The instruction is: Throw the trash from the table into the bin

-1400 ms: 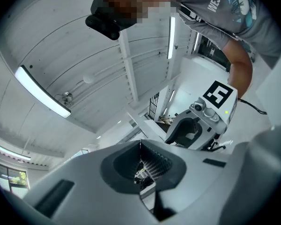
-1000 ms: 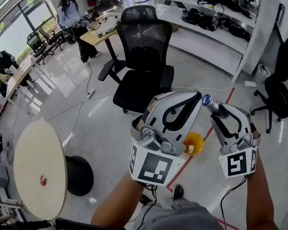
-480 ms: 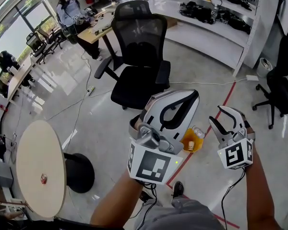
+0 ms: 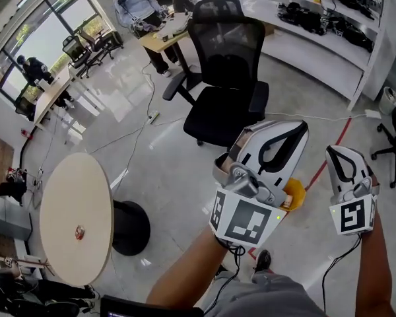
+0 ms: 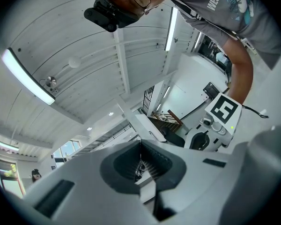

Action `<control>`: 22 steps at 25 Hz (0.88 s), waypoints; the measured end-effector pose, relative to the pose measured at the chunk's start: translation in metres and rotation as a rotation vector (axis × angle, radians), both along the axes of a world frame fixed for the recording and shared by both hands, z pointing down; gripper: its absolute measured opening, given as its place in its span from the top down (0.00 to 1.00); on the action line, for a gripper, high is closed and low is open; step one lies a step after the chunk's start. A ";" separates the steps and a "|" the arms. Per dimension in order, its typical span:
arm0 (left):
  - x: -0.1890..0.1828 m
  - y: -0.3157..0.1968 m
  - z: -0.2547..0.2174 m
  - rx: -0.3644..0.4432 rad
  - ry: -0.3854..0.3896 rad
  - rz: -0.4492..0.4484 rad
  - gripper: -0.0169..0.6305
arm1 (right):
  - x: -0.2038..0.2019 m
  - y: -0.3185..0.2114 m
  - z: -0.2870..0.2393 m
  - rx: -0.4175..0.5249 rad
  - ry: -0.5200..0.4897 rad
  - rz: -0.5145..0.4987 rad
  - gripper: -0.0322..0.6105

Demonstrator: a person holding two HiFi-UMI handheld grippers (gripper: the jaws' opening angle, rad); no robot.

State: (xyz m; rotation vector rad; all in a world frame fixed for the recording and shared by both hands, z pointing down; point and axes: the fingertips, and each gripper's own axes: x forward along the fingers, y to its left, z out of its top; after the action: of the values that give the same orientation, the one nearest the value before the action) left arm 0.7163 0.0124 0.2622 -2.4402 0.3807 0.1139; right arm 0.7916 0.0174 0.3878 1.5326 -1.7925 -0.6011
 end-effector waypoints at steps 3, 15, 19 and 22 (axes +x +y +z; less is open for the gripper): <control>-0.023 -0.006 -0.002 0.007 -0.001 -0.031 0.91 | -0.025 -0.009 -0.012 0.023 0.001 -0.030 0.94; -0.175 -0.046 -0.027 0.028 0.040 -0.217 0.91 | -0.176 -0.069 -0.065 0.094 0.058 -0.211 0.94; -0.273 -0.068 -0.039 0.032 0.052 -0.273 0.91 | -0.280 -0.097 -0.086 0.113 0.079 -0.275 0.94; -0.351 -0.085 -0.049 0.044 0.063 -0.325 0.91 | -0.361 -0.120 -0.100 0.134 0.087 -0.333 0.94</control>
State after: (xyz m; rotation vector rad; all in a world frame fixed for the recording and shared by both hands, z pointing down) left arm 0.3656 -0.0730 0.2129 -2.3018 0.7872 0.0572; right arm 0.4307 -0.1022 0.2882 1.2774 -1.9879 -0.9506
